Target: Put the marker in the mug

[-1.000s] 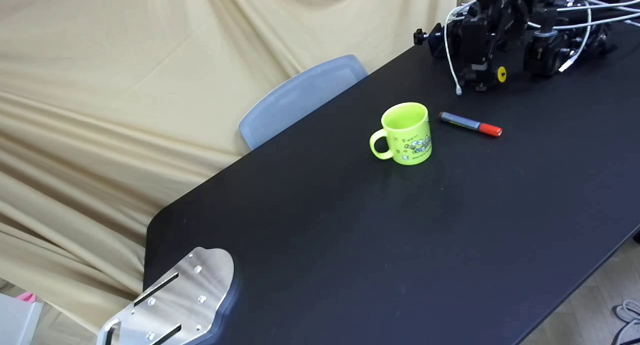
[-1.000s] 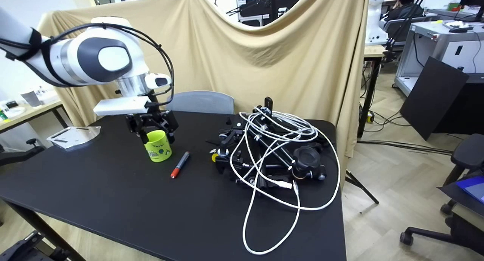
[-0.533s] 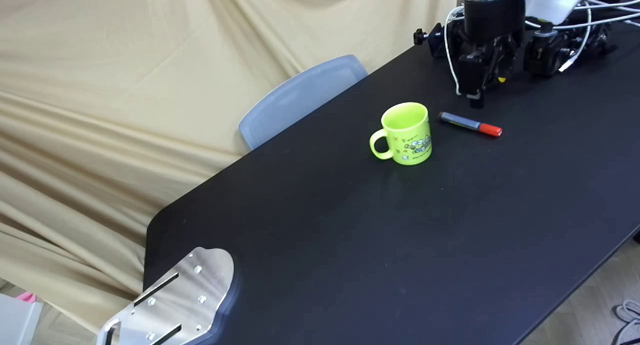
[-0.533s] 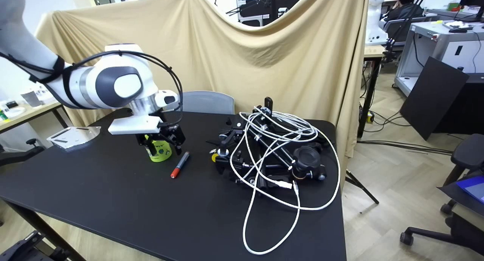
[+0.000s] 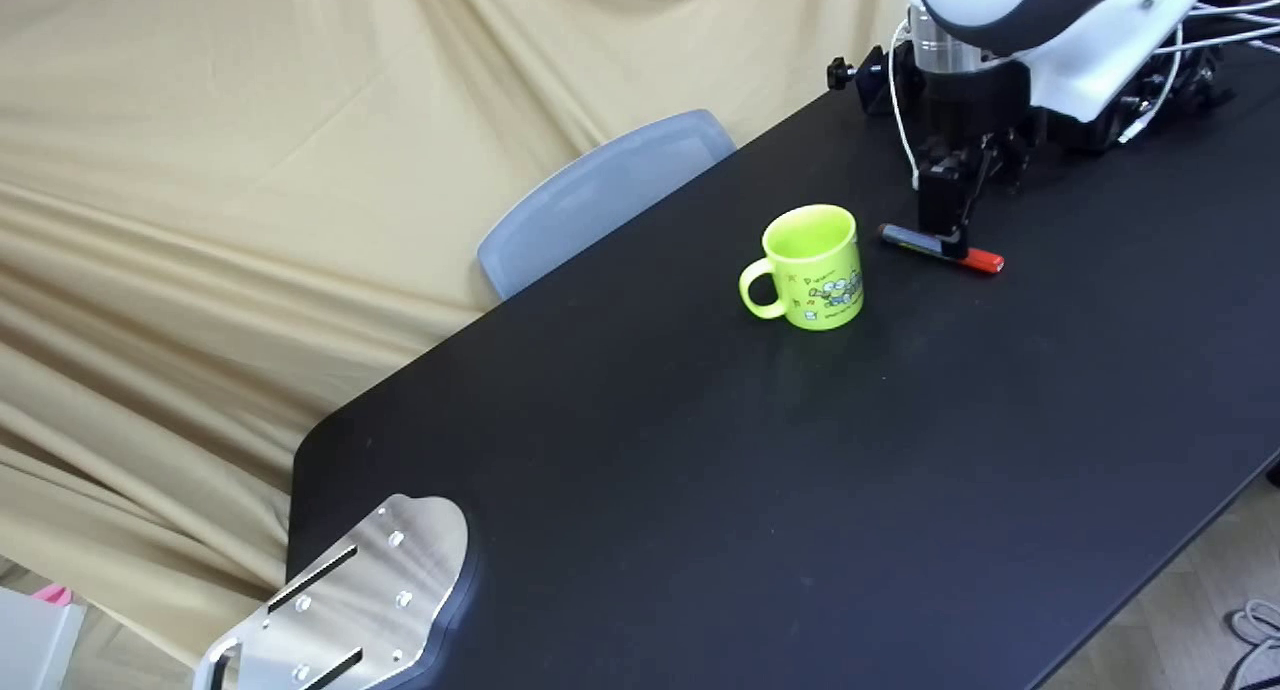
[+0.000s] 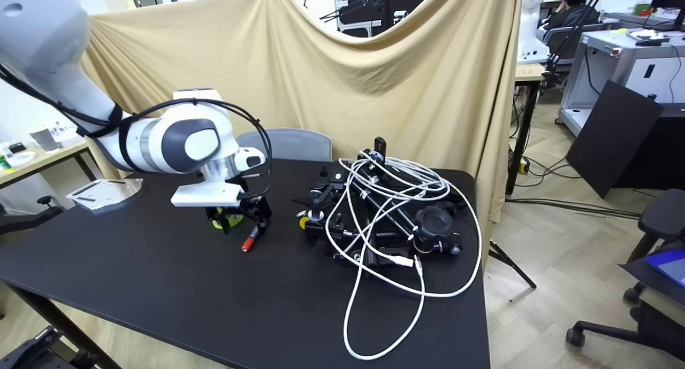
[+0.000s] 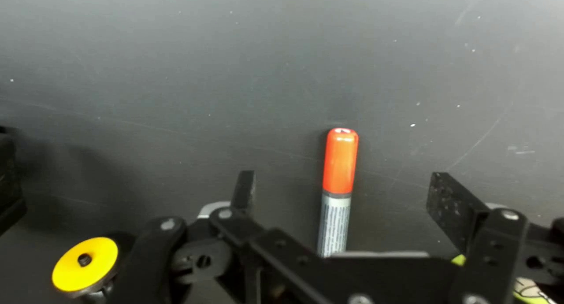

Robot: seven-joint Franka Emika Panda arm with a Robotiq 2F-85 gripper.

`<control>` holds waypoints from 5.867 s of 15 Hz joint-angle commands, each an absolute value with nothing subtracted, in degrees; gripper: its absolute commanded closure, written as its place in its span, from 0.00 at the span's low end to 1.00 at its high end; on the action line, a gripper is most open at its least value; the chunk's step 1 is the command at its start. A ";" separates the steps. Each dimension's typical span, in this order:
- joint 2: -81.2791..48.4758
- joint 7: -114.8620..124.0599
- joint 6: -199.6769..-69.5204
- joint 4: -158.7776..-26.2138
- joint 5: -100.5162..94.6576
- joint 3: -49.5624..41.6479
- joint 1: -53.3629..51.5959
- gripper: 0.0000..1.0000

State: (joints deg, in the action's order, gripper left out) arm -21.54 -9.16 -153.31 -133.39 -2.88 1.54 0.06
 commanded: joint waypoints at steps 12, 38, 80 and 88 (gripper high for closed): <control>-27.86 -8.70 -152.81 -127.20 -3.96 1.27 0.02 0.89; -22.64 -8.07 -92.49 -100.65 -5.91 5.45 -6.08 0.95; -51.68 -18.98 -77.55 -66.32 -14.90 7.07 -12.43 0.95; -47.80 -17.74 -80.19 -69.73 -14.38 7.26 -12.87 0.15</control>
